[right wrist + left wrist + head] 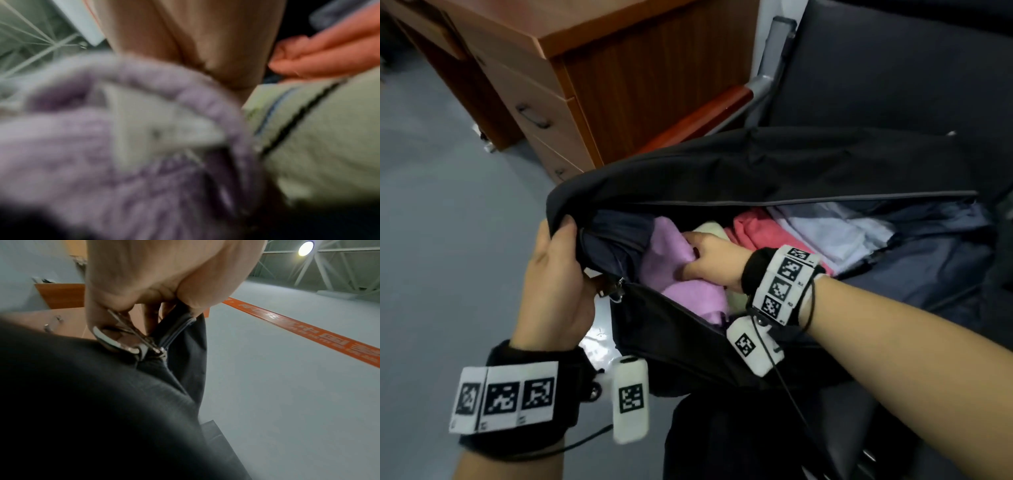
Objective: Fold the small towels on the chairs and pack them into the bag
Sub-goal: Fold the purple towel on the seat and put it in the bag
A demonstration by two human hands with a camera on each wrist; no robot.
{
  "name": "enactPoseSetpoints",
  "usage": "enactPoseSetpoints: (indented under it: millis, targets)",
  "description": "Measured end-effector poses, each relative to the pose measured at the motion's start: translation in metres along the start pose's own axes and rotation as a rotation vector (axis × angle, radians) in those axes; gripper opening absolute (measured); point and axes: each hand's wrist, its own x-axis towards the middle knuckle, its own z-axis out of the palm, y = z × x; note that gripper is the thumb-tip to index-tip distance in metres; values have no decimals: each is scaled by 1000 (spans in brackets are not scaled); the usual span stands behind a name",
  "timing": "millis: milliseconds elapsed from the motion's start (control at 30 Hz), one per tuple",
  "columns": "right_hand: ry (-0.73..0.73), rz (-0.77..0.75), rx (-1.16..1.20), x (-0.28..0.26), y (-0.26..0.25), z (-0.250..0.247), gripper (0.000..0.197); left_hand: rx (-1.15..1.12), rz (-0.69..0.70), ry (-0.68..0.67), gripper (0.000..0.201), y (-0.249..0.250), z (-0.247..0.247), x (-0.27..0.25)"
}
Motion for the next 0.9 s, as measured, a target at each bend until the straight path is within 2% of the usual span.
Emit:
enactPoseSetpoints:
  millis: [67,133,200,300,367,467,533,633,700,767,833,900]
  targets:
    - [-88,55,159,2,6,6,46,24,27,-26,27,-1,2,-3]
    - [-211,89,112,1,12,10,52,46,44,-39,25,-4,2,-4]
    - [-190,54,-33,3,12,12,65,65,56,-40,25,-6,3,-4]
    - [-93,4,-157,3,7,20,107,79,64,-42,26,-7,3,-2]
    - [-144,-5,-224,1,9,25,117,87,72,-39,27,-8,3,-1]
    - [-320,8,-248,-6,17,27,104,107,86,-50,28,-8,5,-4]
    - [-323,-44,-334,-8,17,28,86,131,96,-47,26,-9,7,-8]
    - [-285,-90,-396,-13,11,28,85,193,109,-39,22,-5,9,-14]
    - [-242,-117,-387,-23,6,17,83,262,120,-60,19,3,10,-19]
    - [-156,-128,-308,-41,1,-2,69,323,148,-119,38,15,13,-27]
    - [-44,-114,-188,-66,0,-24,58,479,222,-156,57,28,21,-38]
    - [85,-78,-91,-100,6,-48,50,667,342,-163,59,38,40,-51]
